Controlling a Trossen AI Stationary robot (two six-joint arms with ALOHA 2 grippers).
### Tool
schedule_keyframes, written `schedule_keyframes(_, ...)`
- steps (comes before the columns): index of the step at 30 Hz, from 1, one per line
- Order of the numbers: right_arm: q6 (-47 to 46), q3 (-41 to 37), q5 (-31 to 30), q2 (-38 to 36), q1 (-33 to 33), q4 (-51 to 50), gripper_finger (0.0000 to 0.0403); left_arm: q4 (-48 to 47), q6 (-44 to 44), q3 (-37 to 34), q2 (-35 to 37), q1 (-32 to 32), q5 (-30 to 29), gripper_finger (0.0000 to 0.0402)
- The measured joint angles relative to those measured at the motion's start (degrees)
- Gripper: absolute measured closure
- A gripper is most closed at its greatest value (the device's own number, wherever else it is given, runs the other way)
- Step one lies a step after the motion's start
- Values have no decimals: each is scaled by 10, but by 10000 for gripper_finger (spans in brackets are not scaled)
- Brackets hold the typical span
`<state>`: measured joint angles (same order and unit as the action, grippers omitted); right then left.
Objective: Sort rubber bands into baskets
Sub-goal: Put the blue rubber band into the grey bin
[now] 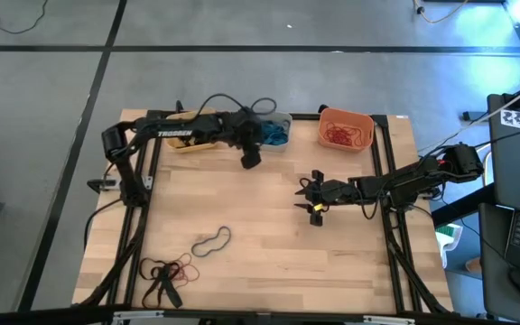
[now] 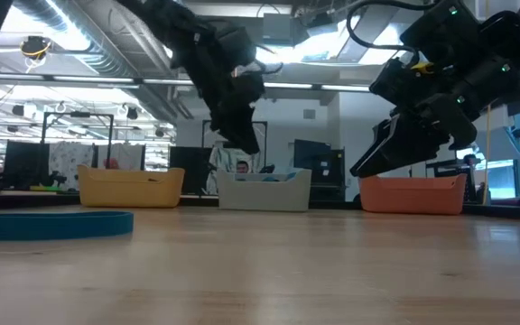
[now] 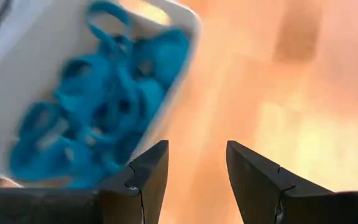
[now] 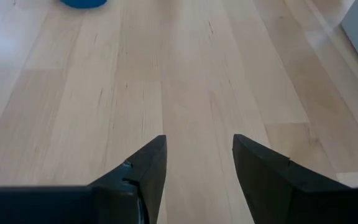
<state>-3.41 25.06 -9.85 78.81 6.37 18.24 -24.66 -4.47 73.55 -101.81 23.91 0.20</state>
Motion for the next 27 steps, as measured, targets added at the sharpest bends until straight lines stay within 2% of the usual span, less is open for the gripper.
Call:
schedule_keyframes(14,0,0,4,0,0,0,220,-104,94,-21,17,-157,-8,242)
schedule_keyframes(23,0,0,4,0,0,0,220,-139,101,-21,17,-267,-26,242)
schedule_keyframes(27,0,0,4,0,0,0,220,-154,135,-40,18,-309,-22,242)
